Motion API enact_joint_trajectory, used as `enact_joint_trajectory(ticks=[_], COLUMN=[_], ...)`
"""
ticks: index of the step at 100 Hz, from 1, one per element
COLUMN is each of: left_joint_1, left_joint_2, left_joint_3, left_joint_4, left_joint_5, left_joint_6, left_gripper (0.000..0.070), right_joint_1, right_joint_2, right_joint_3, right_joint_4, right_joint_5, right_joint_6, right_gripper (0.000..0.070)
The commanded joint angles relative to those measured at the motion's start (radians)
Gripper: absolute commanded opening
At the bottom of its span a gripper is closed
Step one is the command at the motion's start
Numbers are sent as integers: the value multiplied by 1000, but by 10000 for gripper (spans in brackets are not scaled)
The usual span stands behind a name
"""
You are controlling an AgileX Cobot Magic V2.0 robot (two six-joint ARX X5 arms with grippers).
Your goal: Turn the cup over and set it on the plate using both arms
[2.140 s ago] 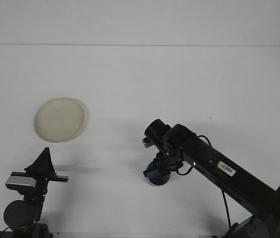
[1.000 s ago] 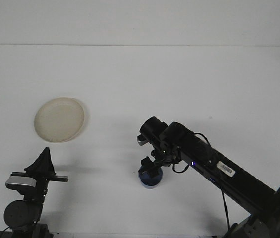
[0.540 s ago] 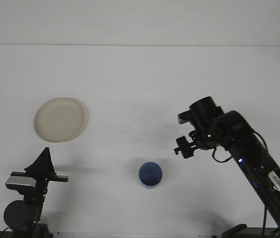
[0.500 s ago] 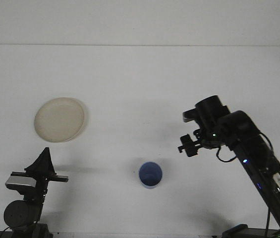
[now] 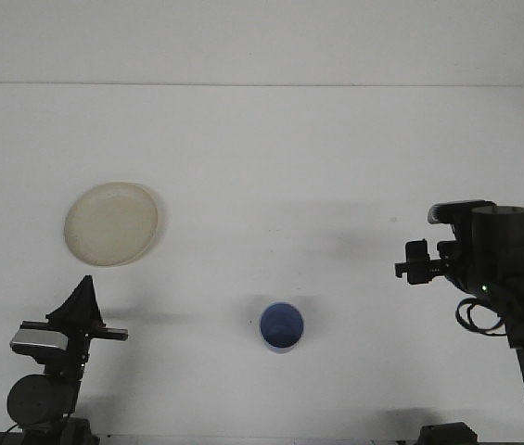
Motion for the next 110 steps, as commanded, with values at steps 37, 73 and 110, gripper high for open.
enact_joint_trajectory(ticks=[37,73,110], left_joint_1=[0,0,0], left_joint_2=[-2,-2,-2], left_joint_3=[-20,-20,-20], left_joint_4=[10,10,10], left_joint_5=[-2,-2,-2], left_joint_6=[8,8,8], left_gripper=[11,11,11], right_joint_1=[1,1,1], right_joint_2=[-373,-555,-555], right_joint_3=[-435,-722,-722], right_joint_4=[370,718,754], right_joint_5=[78,-14,-21], right_joint_6=[42,-3,-39], right_gripper=[421,400,398])
